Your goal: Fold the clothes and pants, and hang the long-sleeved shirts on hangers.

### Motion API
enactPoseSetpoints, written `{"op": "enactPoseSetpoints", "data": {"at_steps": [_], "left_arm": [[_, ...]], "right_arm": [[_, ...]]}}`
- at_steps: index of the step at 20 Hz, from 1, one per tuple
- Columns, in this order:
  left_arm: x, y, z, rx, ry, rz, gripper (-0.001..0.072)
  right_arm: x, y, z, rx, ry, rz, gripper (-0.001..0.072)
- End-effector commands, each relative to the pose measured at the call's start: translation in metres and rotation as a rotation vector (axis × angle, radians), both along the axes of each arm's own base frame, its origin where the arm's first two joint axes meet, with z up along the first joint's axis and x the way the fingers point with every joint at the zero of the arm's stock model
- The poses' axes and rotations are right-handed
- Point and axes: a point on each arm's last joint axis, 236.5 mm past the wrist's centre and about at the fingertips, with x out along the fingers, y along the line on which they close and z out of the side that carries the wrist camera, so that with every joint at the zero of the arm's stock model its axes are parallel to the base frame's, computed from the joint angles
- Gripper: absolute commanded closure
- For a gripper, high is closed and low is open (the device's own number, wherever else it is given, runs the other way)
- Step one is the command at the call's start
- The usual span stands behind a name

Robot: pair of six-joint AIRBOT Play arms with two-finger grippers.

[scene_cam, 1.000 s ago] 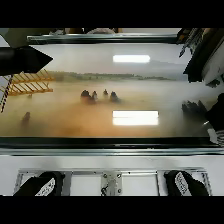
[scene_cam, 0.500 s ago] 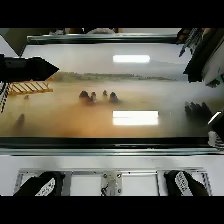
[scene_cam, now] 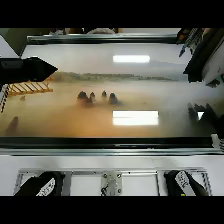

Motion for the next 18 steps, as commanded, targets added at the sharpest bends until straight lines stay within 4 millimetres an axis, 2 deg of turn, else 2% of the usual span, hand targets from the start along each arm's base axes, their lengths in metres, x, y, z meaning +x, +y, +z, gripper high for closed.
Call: {"op": "enactPoseSetpoints", "data": {"at_steps": [1,6,15,16,17,18], "left_arm": [[-0.0005,0.0005,0.0010,0.000,-0.003,0.002,0.0689],[-0.0010,0.0001,0.0010,-0.001,-0.002,0.000,0.0689],[-0.0009,0.0003,0.0009,0.000,-0.002,0.000,0.0689],[-0.0009,0.0003,0.0009,0.000,-0.002,0.000,0.0689],[-0.0009,0.0004,0.0009,0.000,-0.002,0.001,0.0689],[-0.0010,0.0003,0.0009,0.000,-0.002,0.000,0.0689]], "right_arm": [[-0.0139,-0.0147,-0.0029,0.026,-0.028,-0.033,0.0692],[-0.0217,-0.0234,-0.0058,0.039,-0.036,-0.056,0.0692],[-0.0125,-0.0175,-0.0049,0.026,-0.020,-0.015,0.0673],[-0.0125,-0.0175,-0.0049,0.026,-0.020,-0.015,0.0650],[-0.0125,-0.0175,-0.0050,0.026,-0.021,-0.014,0.0490],[-0.0125,-0.0179,-0.0054,0.033,-0.028,-0.011,0.0272]]}}
